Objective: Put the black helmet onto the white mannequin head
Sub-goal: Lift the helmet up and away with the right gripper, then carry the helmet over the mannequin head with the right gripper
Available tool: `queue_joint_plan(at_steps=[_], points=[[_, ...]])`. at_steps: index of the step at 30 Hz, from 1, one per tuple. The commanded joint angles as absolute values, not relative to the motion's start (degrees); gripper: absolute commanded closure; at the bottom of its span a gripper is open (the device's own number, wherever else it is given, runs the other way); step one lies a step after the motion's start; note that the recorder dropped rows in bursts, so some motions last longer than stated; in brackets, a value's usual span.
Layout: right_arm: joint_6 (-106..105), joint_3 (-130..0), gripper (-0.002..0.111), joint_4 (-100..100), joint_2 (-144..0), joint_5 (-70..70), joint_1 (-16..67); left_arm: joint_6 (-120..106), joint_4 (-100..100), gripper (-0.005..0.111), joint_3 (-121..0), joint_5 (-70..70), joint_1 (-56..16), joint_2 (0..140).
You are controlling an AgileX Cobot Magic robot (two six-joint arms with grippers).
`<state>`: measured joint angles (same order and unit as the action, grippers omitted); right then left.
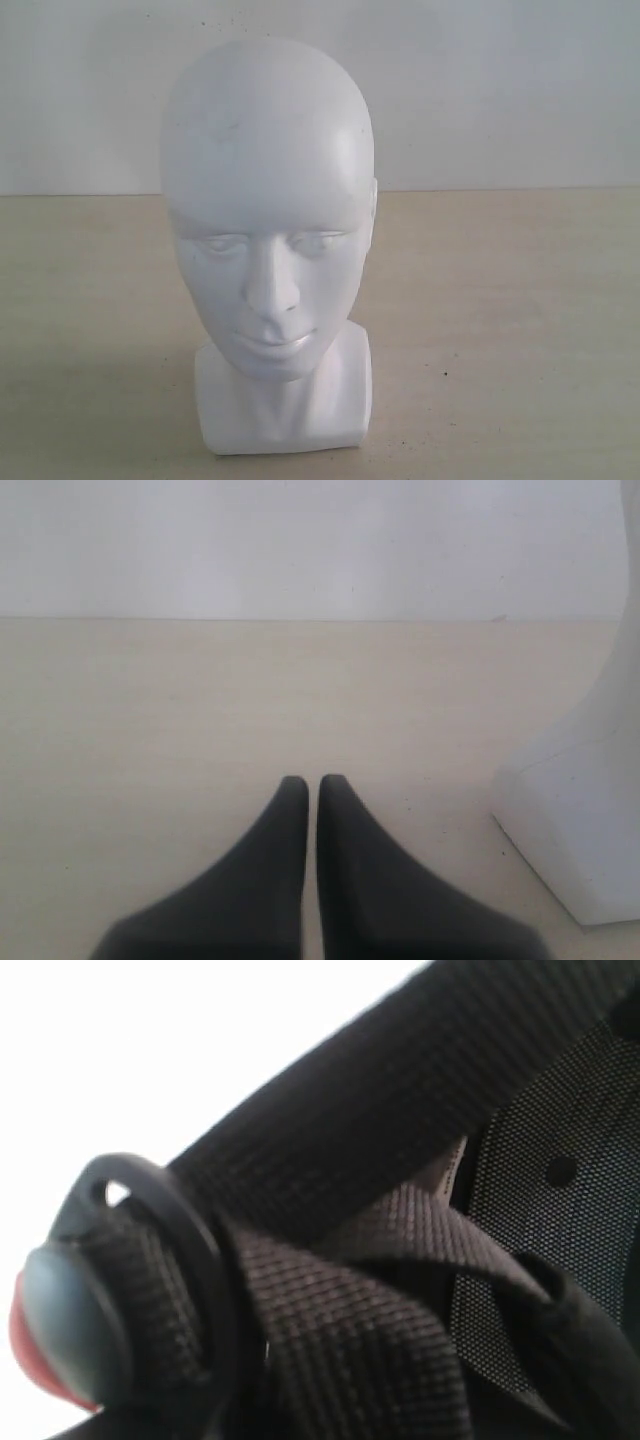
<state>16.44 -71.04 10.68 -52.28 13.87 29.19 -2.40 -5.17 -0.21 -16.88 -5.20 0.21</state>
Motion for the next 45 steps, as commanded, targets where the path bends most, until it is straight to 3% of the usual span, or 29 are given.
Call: queue_joint_plan(at_steps=[1, 9, 20, 27, 45], points=[[19.7, -61.7, 0.108, 4.5, -46.8, 33.2, 29.2, -2.7, -5.1, 0.102, 0.0, -16.9, -5.2, 0.0], [27.7, -50.6, 0.108, -6.7, -41.2, 40.6, 29.2, -2.7, -5.1, 0.102, 0.0, -16.9, -5.2, 0.0], [62.9, -49.1, 0.108, -24.5, -48.9, 69.2, 29.2, -2.7, -5.1, 0.102, 0.0, -16.9, -5.2, 0.0], [78.4, -49.3, 0.108, -22.4, -56.6, 70.0, 29.2, -2.7, -5.1, 0.102, 0.0, -16.9, -5.2, 0.0], [88.4, -51.9, 0.108, -26.3, -58.6, 70.0, 29.2, -2.7, -5.1, 0.102, 0.0, -14.2, -5.2, 0.0]])
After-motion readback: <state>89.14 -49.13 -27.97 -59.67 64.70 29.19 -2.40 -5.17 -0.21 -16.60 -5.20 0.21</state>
